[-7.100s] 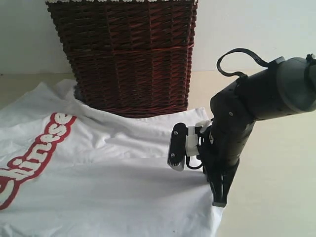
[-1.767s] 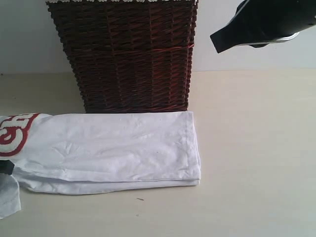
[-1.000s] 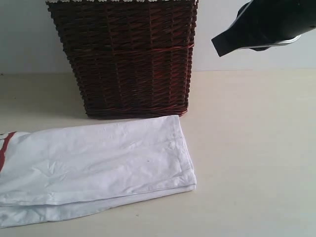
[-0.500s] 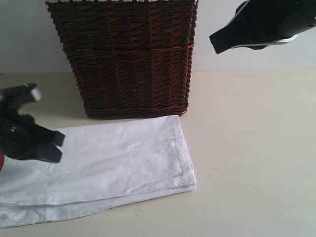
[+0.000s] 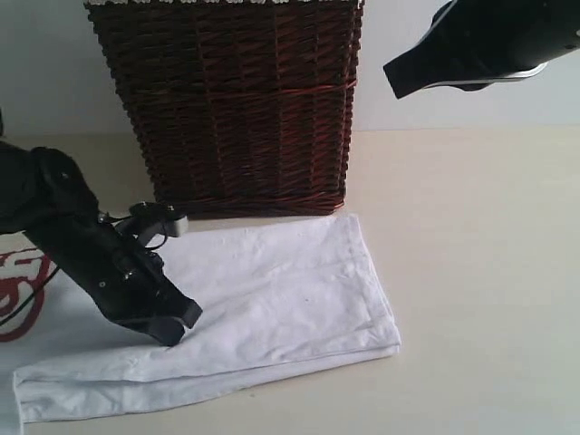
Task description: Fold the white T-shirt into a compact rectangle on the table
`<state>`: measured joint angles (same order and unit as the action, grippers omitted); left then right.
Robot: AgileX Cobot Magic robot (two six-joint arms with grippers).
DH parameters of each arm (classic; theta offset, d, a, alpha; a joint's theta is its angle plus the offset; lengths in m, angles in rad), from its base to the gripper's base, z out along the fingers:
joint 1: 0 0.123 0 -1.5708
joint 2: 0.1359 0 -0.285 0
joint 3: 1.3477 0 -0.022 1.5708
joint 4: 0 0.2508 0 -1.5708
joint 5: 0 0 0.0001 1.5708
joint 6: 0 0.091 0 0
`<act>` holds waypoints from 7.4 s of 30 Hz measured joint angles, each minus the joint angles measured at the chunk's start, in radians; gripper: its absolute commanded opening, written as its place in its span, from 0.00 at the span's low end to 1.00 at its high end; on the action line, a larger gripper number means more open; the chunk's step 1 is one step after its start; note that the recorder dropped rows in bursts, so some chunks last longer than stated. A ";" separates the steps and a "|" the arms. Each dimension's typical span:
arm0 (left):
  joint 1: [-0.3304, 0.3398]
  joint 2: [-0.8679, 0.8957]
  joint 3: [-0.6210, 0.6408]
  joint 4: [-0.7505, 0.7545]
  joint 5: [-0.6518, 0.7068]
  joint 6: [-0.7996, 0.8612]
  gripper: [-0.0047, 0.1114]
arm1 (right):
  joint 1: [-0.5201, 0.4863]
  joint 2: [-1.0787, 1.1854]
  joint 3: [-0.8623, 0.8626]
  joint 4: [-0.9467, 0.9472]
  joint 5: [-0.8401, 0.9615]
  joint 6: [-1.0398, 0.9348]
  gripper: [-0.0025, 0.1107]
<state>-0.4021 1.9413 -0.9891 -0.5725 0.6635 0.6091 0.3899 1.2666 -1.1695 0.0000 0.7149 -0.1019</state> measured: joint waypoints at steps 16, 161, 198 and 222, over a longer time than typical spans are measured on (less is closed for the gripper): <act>-0.224 0.061 -0.203 0.000 -0.072 -0.060 0.04 | 0.000 0.000 0.000 0.000 0.000 0.000 0.02; -0.070 -0.241 -0.276 0.452 0.318 -0.281 0.04 | 0.000 0.000 0.000 0.020 0.032 0.000 0.10; -0.087 -0.417 0.416 0.720 0.162 -0.353 0.71 | 0.000 0.000 0.000 0.055 0.058 0.000 0.10; -0.158 -0.289 0.469 0.863 0.127 -0.332 0.04 | 0.000 0.000 0.000 0.056 0.058 0.000 0.10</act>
<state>-0.5600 1.6523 -0.5196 0.2907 0.7909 0.2773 0.3899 1.2666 -1.1695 0.0555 0.7727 -0.1019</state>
